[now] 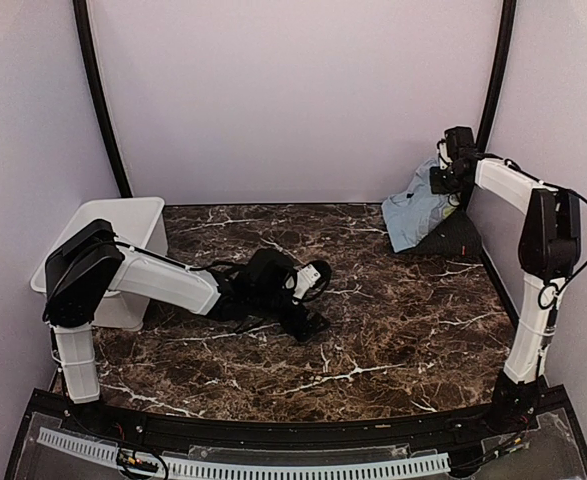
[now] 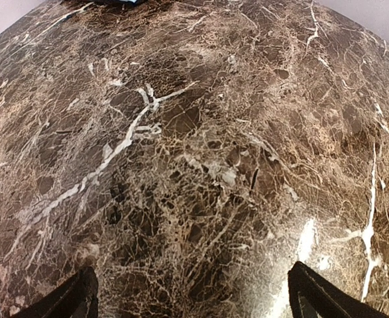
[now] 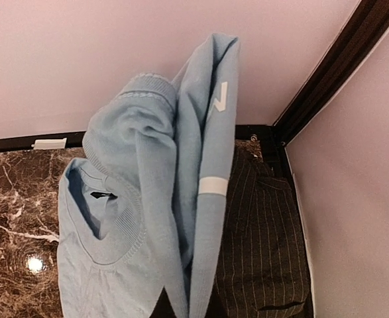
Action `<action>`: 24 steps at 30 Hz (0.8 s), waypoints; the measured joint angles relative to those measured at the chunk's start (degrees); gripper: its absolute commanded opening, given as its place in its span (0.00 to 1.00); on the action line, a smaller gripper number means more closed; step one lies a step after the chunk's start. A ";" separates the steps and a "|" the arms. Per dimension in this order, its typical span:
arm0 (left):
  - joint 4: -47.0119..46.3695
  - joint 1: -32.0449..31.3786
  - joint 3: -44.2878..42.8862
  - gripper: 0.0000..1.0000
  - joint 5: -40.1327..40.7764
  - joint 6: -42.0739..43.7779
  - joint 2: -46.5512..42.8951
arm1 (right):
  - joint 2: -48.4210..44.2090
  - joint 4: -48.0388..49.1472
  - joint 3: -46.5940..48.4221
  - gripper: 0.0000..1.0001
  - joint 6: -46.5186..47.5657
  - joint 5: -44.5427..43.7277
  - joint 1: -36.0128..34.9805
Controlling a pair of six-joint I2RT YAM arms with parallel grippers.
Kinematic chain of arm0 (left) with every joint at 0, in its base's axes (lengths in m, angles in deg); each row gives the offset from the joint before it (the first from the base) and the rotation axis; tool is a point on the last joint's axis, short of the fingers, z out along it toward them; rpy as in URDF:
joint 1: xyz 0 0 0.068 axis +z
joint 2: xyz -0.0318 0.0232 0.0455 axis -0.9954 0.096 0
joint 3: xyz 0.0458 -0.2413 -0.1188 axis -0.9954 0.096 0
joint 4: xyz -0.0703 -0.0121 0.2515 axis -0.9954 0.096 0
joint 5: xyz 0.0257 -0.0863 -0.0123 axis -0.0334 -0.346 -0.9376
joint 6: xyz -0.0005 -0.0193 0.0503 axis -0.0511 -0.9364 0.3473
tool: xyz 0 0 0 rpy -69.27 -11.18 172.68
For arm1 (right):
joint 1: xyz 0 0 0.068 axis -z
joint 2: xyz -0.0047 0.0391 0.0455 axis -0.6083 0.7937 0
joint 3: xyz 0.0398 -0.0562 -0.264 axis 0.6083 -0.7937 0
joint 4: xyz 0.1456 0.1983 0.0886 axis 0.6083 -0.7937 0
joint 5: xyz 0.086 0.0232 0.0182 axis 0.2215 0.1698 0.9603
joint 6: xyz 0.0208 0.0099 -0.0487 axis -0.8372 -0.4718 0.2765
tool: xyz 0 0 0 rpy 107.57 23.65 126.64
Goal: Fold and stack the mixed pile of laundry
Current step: Place the square-folded T-shirt at the corner of the board.
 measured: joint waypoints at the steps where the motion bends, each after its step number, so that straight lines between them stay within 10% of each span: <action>1: 0.07 0.00 0.00 0.99 0.00 0.00 0.00 | 0.00 0.55 -0.55 0.00 0.00 0.44 0.59; 24: 4.24 1.01 -4.28 0.99 0.09 -0.26 3.06 | 10.64 12.94 -5.81 0.09 1.53 5.57 9.84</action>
